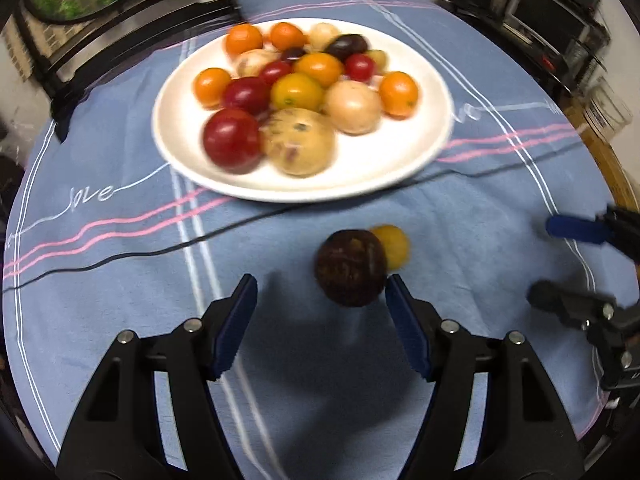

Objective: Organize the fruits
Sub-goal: 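Grasp a dark purple fruit with the left tool while the right grasps a yellow fruit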

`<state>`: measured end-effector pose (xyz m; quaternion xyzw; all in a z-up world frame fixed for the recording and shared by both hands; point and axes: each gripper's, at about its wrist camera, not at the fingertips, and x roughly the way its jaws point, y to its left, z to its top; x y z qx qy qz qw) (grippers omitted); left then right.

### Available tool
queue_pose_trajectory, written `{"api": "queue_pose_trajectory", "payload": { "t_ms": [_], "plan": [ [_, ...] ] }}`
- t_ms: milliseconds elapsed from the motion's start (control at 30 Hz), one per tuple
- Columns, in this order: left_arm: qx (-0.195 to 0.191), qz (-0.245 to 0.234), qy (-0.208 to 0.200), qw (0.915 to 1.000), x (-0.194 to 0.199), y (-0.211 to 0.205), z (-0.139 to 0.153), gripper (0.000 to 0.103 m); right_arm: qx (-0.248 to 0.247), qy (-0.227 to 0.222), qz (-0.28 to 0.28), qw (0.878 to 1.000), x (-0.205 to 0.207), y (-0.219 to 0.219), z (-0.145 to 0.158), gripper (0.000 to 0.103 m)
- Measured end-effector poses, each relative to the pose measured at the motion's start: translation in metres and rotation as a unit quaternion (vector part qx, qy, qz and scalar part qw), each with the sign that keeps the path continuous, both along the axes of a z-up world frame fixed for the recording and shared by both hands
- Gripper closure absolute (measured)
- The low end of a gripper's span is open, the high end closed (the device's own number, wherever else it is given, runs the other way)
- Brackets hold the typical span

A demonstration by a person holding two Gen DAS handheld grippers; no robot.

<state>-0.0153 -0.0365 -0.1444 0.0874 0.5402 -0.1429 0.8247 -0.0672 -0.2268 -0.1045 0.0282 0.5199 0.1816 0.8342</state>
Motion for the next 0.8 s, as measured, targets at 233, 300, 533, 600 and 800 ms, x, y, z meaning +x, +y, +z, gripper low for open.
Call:
{"api": "queue_pose_trajectory", "payload": {
  "t_ms": [233, 300, 533, 600, 800],
  "plan": [
    [-0.008, 0.078, 0.001, 0.9969, -0.004, 0.076, 0.015, 0.035, 0.010, 0.005, 0.017, 1.000, 0.004, 0.007, -0.005, 0.035],
    [-0.006, 0.083, 0.001, 0.9966, -0.006, 0.079, 0.012, 0.035, 0.009, 0.004, 0.024, 1.000, 0.007, 0.014, -0.007, 0.035],
    [-0.025, 0.044, -0.002, 0.9987, 0.003, 0.043, 0.003, 0.035, 0.009, 0.001, 0.047, 0.999, 0.013, 0.036, -0.006, 0.035],
    [-0.031, 0.047, 0.001, 0.9984, 0.012, 0.039, 0.000, 0.035, 0.010, 0.003, 0.046, 0.999, 0.014, 0.037, -0.007, 0.035],
    [-0.013, 0.033, -0.006, 0.9994, 0.027, 0.026, -0.007, 0.036, 0.014, 0.009, 0.045, 0.999, 0.016, 0.043, -0.012, 0.035]
  ]
}}
